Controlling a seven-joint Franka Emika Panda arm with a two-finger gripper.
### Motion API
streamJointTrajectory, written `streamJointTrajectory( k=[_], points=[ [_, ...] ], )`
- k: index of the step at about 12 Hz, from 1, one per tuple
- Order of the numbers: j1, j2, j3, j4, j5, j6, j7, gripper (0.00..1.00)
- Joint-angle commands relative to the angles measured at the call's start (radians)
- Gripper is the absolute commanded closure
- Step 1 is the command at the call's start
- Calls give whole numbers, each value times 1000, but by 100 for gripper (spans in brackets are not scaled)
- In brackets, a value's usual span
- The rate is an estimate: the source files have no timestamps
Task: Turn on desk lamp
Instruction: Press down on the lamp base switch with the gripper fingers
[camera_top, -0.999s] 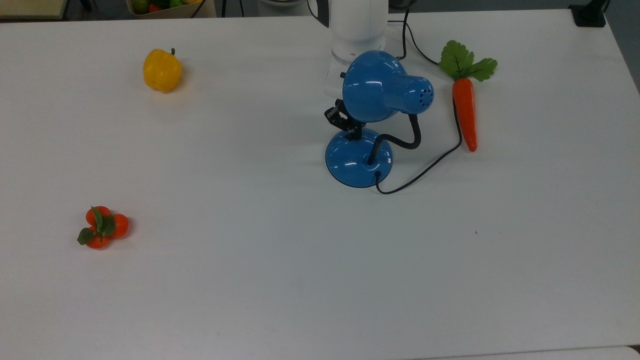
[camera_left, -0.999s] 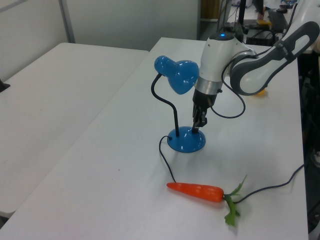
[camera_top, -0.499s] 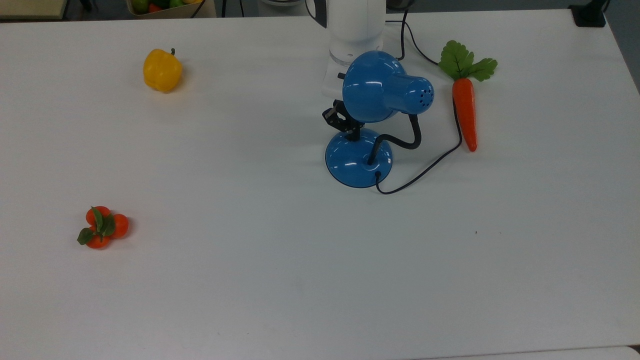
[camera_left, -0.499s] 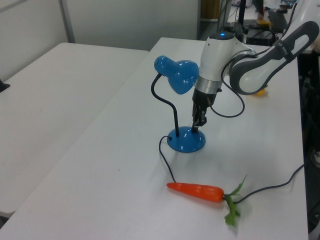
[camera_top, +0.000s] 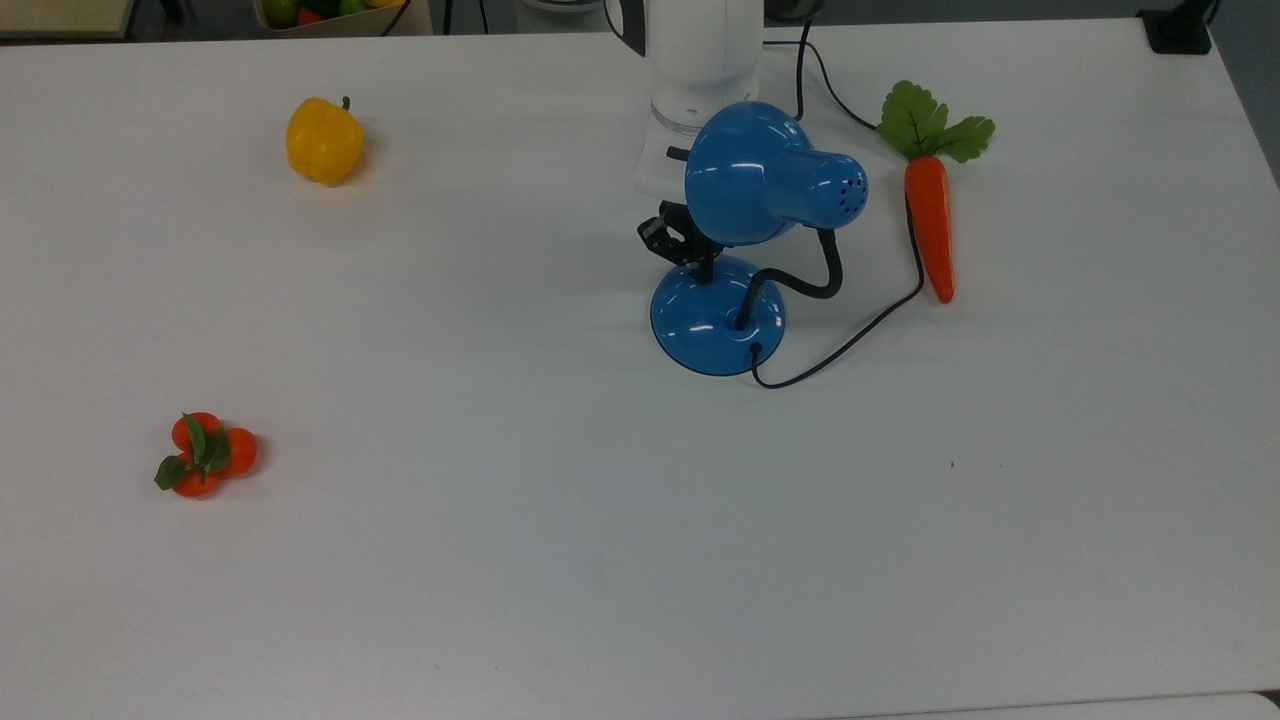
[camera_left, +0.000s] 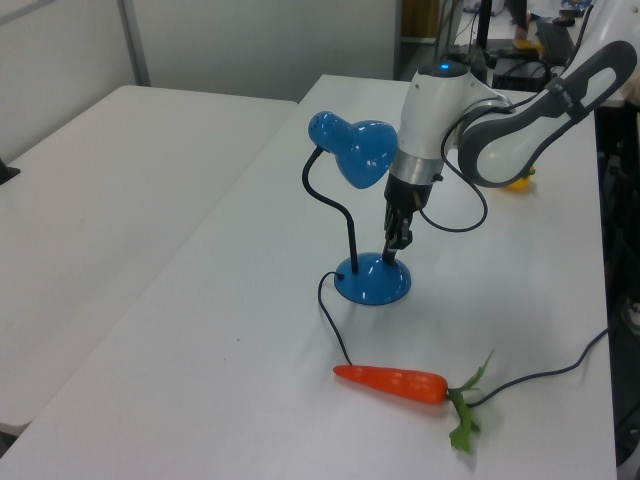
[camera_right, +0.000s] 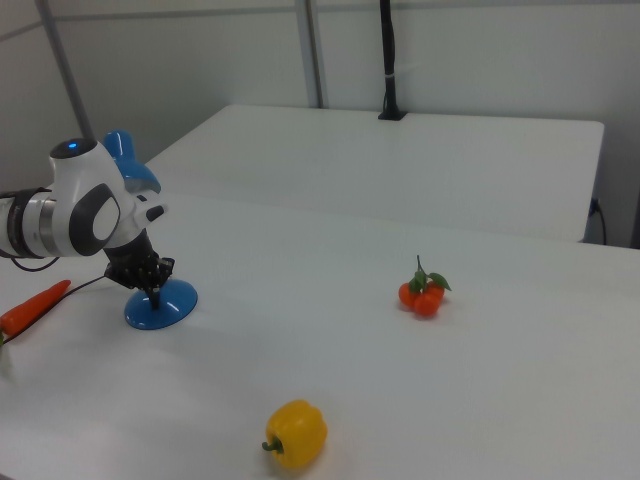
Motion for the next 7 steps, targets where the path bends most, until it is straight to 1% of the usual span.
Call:
streamJointTrajectory(
  k=[1, 7],
  points=[
    [1, 9, -4, 4, -11, 12, -12, 100],
    [2, 40, -4, 12, -28, 26, -11, 100]
  ],
)
